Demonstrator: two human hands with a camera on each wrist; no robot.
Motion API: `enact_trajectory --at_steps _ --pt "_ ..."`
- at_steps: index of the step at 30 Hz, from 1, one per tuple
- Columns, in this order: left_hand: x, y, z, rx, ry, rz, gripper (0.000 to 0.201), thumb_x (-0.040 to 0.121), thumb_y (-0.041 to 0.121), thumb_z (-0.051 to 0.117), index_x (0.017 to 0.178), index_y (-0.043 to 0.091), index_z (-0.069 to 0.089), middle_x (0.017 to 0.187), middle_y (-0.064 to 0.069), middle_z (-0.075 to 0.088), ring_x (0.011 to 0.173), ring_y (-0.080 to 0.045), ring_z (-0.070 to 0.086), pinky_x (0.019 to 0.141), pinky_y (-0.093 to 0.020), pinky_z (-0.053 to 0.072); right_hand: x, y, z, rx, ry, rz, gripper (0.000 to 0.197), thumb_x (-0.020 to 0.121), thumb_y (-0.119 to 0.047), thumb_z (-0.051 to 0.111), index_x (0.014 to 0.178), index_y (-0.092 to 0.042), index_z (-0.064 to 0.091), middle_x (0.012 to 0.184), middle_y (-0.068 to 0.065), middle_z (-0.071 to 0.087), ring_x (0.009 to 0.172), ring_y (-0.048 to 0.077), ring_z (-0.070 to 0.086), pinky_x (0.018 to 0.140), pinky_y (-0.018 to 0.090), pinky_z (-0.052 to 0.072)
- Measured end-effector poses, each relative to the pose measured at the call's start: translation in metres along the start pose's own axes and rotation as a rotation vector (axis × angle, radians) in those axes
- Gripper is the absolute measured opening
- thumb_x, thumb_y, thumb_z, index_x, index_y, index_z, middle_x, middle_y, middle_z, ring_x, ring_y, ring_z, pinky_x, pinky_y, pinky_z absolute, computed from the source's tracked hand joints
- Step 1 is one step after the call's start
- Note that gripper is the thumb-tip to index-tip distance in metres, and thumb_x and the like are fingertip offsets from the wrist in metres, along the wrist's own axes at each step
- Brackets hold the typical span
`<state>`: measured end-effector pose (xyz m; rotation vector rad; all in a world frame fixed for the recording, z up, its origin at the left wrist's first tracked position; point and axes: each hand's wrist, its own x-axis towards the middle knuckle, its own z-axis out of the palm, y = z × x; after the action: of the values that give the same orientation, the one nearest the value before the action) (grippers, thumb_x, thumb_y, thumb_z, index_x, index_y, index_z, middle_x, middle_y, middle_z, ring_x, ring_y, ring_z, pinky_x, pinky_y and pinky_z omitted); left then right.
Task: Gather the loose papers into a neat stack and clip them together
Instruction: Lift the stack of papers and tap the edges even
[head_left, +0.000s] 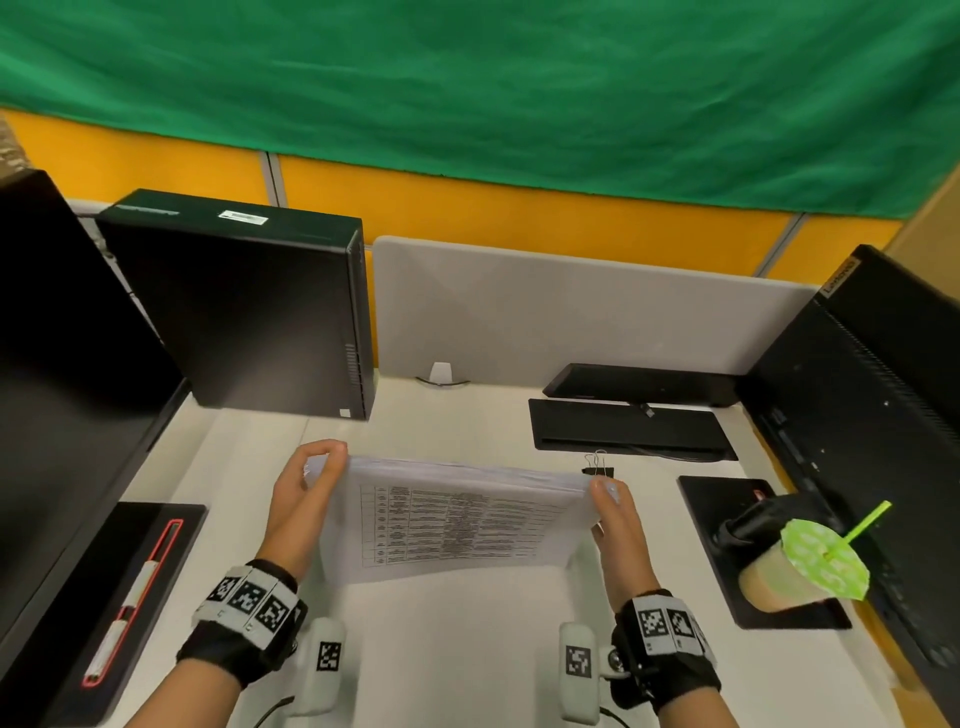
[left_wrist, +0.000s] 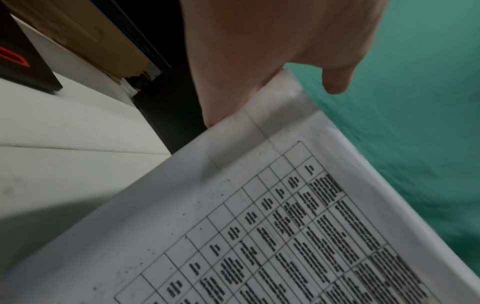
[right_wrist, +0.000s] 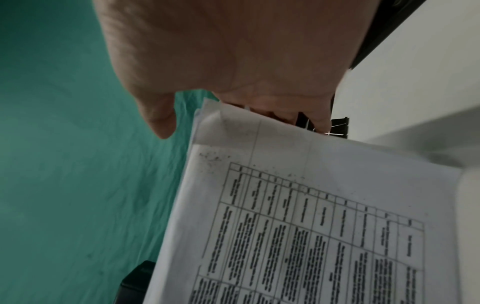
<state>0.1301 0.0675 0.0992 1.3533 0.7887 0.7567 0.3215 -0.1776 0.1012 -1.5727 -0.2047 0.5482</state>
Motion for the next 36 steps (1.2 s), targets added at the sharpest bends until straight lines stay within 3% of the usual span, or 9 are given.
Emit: enact_trajectory --at_steps 3,6,10,13,18,20,24,30,36 --pt "0.004 0.001 0.006 0.013 0.058 -0.028 0.007 0.09 0.027 0.056 0.092 0.023 0.061 0.096 0.005 0.061 0.091 -0.015 0.054 0.075 -0.026 0.044 -0.001 -0.01 0.009 -0.001 0.069 -0.052 0.033 0.097 -0.037 0.043 0.11 -0.009 0.053 0.094 0.002 0.058 0.086 0.018 0.055 0.068 0.024 0.042" --pt "0.003 0.002 0.008 -0.009 0.075 -0.026 0.006 0.091 0.022 0.055 0.088 0.023 0.06 0.093 0.006 0.06 0.084 -0.011 0.053 0.07 -0.024 0.042 0.004 -0.011 0.017 -0.031 0.152 -0.066 0.032 0.096 -0.037 0.047 0.102 -0.007 0.055 0.087 0.004 0.057 0.079 0.019 0.054 0.065 0.026 0.044" --pt "0.001 -0.007 -0.001 0.049 -0.041 -0.005 0.021 0.09 0.027 0.058 0.11 0.024 0.054 0.104 0.011 0.057 0.092 -0.007 0.054 0.075 -0.023 0.044 0.014 -0.005 0.021 -0.067 0.289 -0.087 0.012 0.094 -0.023 0.05 0.103 -0.016 0.056 0.103 0.004 0.06 0.101 0.028 0.057 0.085 0.041 0.052" --pt "0.004 -0.025 -0.016 0.082 -0.172 -0.103 0.046 0.083 0.021 0.069 0.124 0.022 0.048 0.111 0.005 0.063 0.101 -0.011 0.062 0.086 -0.03 0.05 0.014 -0.007 0.02 0.009 0.225 -0.1 0.02 0.097 -0.022 0.047 0.112 -0.013 0.053 0.103 0.006 0.059 0.089 0.021 0.059 0.069 0.028 0.049" --pt "0.001 -0.029 -0.012 0.209 -0.131 -0.118 0.016 0.092 0.012 0.054 0.101 0.023 0.062 0.096 0.005 0.07 0.09 -0.011 0.065 0.079 -0.028 0.053 0.012 0.005 0.002 -0.177 -0.091 -0.061 0.058 0.082 -0.021 0.072 0.129 -0.033 0.038 0.117 -0.008 0.052 0.106 0.01 0.053 0.092 0.03 0.045" --pt "0.002 -0.024 -0.005 0.228 -0.105 -0.095 0.015 0.092 0.013 0.053 0.104 0.018 0.061 0.093 0.005 0.068 0.089 -0.011 0.064 0.074 -0.026 0.051 0.012 0.009 -0.002 -0.3 -0.157 -0.083 0.066 0.078 -0.006 0.074 0.127 -0.033 0.038 0.113 -0.013 0.051 0.105 0.006 0.053 0.087 0.02 0.045" --pt "0.006 -0.007 0.003 0.217 -0.094 -0.05 0.016 0.093 0.011 0.051 0.102 0.021 0.06 0.092 0.007 0.067 0.089 -0.009 0.063 0.072 -0.025 0.051 0.012 -0.009 -0.01 -0.451 0.025 -0.24 0.025 0.088 -0.002 0.059 0.107 -0.018 0.057 0.097 -0.01 0.061 0.099 0.018 0.061 0.073 0.014 0.047" --pt "0.004 0.016 -0.009 0.143 -0.193 0.063 0.025 0.091 0.009 0.053 0.108 0.027 0.059 0.098 0.014 0.068 0.088 0.006 0.067 0.068 -0.011 0.054 -0.006 -0.038 -0.025 -0.194 0.066 -0.305 0.023 0.086 -0.002 0.062 0.09 -0.025 0.062 0.089 -0.006 0.069 0.074 -0.006 0.067 0.061 0.01 0.053" --pt "-0.015 -0.031 -0.022 0.083 -0.324 -0.165 0.065 0.061 0.04 0.079 0.12 0.022 0.057 0.113 -0.001 0.071 0.101 -0.012 0.068 0.078 -0.026 0.056 -0.02 0.02 -0.027 -0.163 -0.087 0.002 0.033 0.075 -0.002 0.075 0.102 -0.019 0.066 0.103 0.007 0.072 0.098 0.023 0.066 0.077 0.03 0.052"
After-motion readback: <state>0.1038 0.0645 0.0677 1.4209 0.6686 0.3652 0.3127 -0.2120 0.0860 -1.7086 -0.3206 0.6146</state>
